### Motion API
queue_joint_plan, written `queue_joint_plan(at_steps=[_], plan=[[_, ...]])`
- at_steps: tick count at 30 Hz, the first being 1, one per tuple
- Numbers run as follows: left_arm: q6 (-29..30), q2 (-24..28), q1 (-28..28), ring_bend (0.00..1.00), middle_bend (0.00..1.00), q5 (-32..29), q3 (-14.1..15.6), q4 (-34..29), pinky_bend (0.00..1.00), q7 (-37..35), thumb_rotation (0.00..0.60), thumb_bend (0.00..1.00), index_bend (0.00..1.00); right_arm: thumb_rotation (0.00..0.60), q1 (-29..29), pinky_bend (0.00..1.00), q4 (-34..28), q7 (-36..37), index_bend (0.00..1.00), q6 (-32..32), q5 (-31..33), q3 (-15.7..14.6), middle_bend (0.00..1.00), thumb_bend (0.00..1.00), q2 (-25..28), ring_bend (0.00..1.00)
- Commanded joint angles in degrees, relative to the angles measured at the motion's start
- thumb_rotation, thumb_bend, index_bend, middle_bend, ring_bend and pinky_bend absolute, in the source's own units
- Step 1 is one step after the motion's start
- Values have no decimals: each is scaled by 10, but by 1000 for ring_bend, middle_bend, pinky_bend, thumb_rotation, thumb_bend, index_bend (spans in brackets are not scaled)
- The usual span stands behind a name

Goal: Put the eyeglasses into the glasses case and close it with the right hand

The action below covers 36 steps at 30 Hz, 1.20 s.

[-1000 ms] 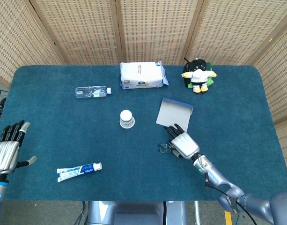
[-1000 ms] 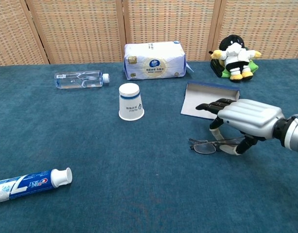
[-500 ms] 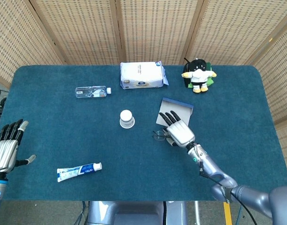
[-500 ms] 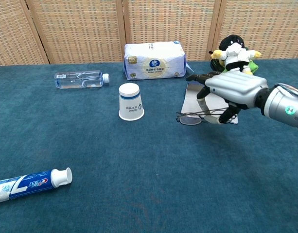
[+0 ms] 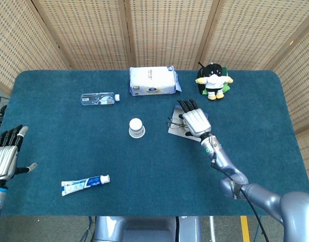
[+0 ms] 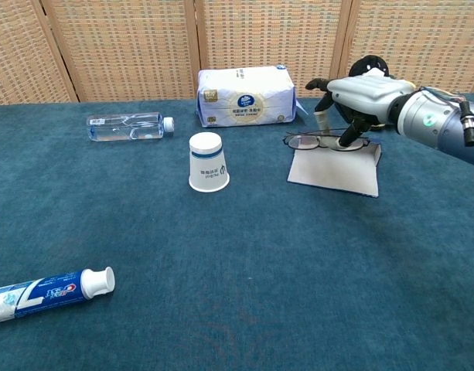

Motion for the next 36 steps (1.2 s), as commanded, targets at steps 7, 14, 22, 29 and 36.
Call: queue_joint_plan(at_steps=[7,14,22,29,36], plan=[[-9,-3,-6,0,0,-20,-4,2,0,7,600,0,0,600,43,39,189,46,643,-46,36,8,29,517,-95,0],[-15,-4,-10,0,0,-33,-6,4,0,9,600,0,0,600,56,39,252,77,644,-57,32,1,29,517,-126,0],[-16,-3,-12,0,0,-37,-5,3,0,9,600,0,0,600,61,39,292,86,644,-61,32,-3,30,517,-146,0],[-17,-4,-13,0,0,-40,-4,3,0,8,600,0,0,600,70,39,323,74,644,-61,34,-3,30,503,-168,0],[-15,-3,-13,0,0,-42,-4,3,0,6,600,0,0,600,79,39,332,48,210,-70,53,11,0,264,-182,0]])
